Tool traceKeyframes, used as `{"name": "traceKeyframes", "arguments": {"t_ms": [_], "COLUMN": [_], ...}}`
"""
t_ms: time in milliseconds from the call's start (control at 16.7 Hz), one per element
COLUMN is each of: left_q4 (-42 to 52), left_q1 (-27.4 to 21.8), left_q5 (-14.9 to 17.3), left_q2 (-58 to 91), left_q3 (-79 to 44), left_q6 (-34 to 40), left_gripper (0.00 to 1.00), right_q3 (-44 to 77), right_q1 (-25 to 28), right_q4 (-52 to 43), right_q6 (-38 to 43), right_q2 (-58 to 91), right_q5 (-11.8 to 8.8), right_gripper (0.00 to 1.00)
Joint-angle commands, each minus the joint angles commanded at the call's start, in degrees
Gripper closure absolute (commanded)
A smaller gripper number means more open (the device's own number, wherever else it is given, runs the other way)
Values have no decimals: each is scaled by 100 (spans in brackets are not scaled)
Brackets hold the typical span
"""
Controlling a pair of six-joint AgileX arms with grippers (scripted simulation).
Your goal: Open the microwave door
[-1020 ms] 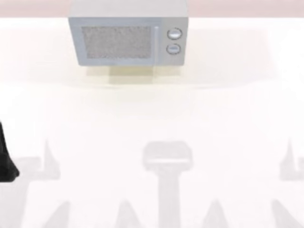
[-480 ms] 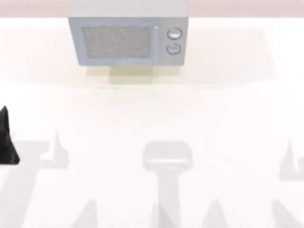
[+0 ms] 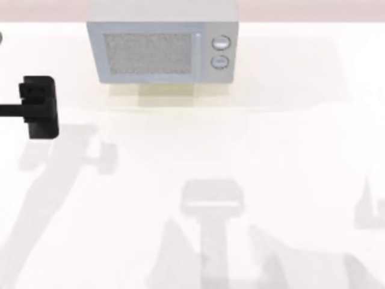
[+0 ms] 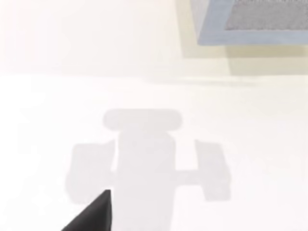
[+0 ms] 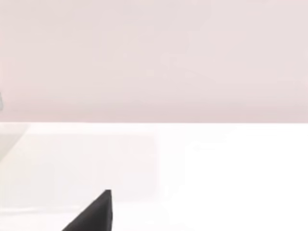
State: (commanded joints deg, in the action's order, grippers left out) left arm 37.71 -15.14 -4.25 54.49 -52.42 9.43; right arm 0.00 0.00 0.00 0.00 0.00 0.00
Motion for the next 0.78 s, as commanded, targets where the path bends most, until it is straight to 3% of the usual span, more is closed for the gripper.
{"name": "traceKeyframes", "arguments": {"t_ms": [420, 780], "left_q4": [2438, 3773], "left_q1": [-1007, -1705], "left_q5": [-518, -965], "left_q2": [3974, 6649], "left_q3": [-3878, -7178], "left_q6": [841, 1639], "left_gripper": [0, 0], "right_q3": [0, 0], "right_q1": [0, 0], "right_q4": [0, 0], "right_q6": [0, 0], "right_q2": [0, 0], "right_q5": [0, 0], "right_gripper": [0, 0]}}
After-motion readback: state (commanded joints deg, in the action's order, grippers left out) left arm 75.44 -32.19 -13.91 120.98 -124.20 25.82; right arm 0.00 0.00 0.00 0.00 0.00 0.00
